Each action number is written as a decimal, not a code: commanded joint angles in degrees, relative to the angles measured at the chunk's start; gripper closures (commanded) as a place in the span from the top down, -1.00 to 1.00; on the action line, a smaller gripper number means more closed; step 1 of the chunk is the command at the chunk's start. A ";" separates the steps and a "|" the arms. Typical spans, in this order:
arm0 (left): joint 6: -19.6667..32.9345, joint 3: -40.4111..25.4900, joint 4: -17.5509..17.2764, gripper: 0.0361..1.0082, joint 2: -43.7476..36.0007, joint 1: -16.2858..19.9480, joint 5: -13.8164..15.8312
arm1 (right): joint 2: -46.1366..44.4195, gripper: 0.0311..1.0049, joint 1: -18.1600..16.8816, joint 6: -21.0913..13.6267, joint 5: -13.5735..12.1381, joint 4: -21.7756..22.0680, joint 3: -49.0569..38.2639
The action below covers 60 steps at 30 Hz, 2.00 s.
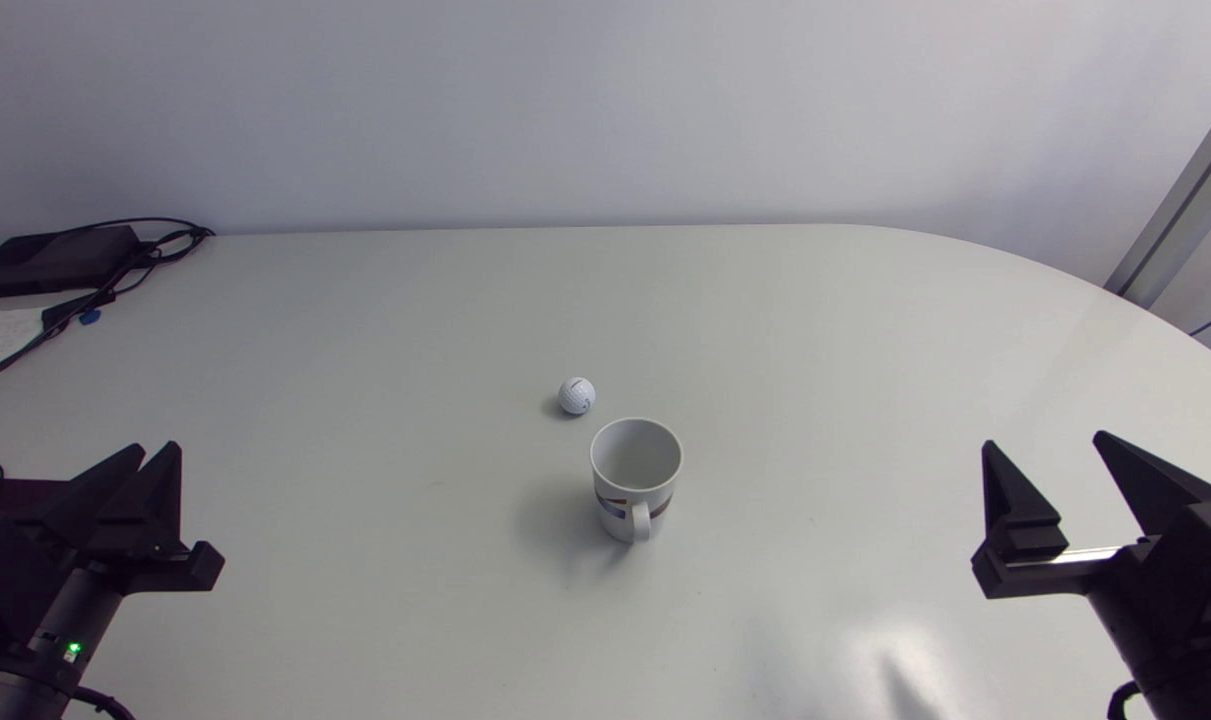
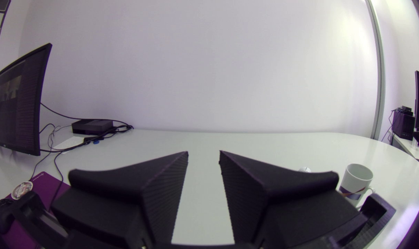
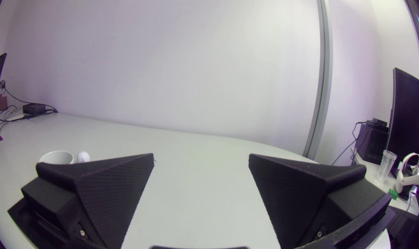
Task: Pick up the white golf ball from the table and place it into the cup.
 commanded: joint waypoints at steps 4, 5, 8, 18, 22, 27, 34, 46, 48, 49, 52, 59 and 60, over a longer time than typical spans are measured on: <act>1.11 -0.16 0.58 0.98 -1.04 -2.02 -0.02 | -0.43 0.92 -0.30 1.05 -0.23 -1.04 -2.09; 1.11 0.55 -0.04 0.98 -1.04 -2.02 -0.02 | -0.34 0.92 -0.30 1.05 -0.23 -1.04 -2.18; 1.29 3.71 -3.20 0.98 -1.04 -2.19 -0.02 | -0.34 0.92 -0.30 1.05 -0.23 -1.04 -2.18; 0.93 15.40 -9.09 0.98 8.01 -2.37 -0.02 | -0.43 0.92 -0.30 1.05 -0.23 -1.04 -2.09; 0.41 21.11 -11.20 0.98 15.39 -2.19 -0.02 | -0.43 0.92 -0.30 0.97 -0.23 -1.04 -2.09; -1.79 30.78 -15.77 0.95 27.08 -2.37 2.01 | -0.43 0.92 -0.30 1.05 -0.23 -1.04 -2.09; -3.99 42.38 -19.20 0.95 47.39 -1.05 10.79 | -0.43 0.92 -0.30 1.05 -0.23 -1.04 -2.18; 13.41 52.93 -17.53 0.93 73.40 -4.39 18.71 | -0.43 0.92 -0.30 0.97 -0.23 -1.04 -2.18; 14.73 54.60 -18.50 0.93 76.48 -5.62 18.18 | -0.43 0.92 -0.30 0.97 -0.23 -1.04 -2.18; 16.40 55.57 -19.73 0.93 78.32 -5.97 17.74 | -0.43 0.92 -0.30 1.05 -0.23 -1.04 -2.18; 20.27 57.50 -20.52 0.93 83.77 -6.68 17.74 | -0.43 0.92 -0.30 1.05 -0.23 -1.04 -2.18; 27.74 60.66 -19.20 0.92 93.97 -8.17 21.61 | -0.34 0.92 -0.30 0.97 -0.23 -1.04 -2.09; 28.62 60.93 -18.93 0.93 94.85 -8.52 21.96 | -0.34 0.92 -0.30 0.97 -0.23 -1.04 -2.09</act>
